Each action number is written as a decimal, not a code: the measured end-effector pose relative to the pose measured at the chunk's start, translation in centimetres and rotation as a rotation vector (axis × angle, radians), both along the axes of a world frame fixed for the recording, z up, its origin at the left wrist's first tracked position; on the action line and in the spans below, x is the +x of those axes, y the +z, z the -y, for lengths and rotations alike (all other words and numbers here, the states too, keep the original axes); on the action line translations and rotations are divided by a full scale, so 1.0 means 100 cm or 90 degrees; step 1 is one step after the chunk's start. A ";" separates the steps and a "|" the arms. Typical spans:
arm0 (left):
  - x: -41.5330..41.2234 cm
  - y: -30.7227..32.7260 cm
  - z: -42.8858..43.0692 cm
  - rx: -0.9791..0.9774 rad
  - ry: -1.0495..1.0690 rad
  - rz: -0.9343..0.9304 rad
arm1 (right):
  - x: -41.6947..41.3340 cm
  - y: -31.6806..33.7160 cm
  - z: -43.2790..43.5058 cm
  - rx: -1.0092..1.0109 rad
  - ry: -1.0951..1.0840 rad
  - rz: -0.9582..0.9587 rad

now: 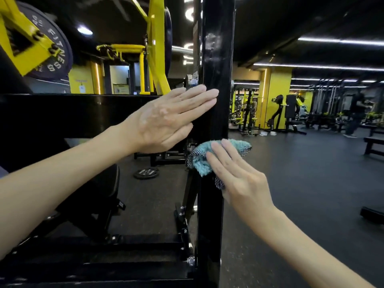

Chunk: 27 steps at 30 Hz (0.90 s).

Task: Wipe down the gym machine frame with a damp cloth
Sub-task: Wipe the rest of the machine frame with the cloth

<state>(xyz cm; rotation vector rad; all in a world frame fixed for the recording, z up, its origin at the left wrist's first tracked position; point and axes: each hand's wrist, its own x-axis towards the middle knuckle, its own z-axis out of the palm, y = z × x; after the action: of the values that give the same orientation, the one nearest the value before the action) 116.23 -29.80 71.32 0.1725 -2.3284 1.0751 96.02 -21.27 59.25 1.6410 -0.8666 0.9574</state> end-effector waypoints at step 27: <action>-0.007 -0.078 -0.006 0.027 0.161 -0.226 | 0.014 0.041 0.006 -0.007 -0.056 0.048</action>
<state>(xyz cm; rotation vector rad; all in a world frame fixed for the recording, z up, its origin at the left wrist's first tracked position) 115.49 -29.22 63.48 0.6362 -2.0439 1.0173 97.42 -21.84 63.35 1.5531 -0.9757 0.9665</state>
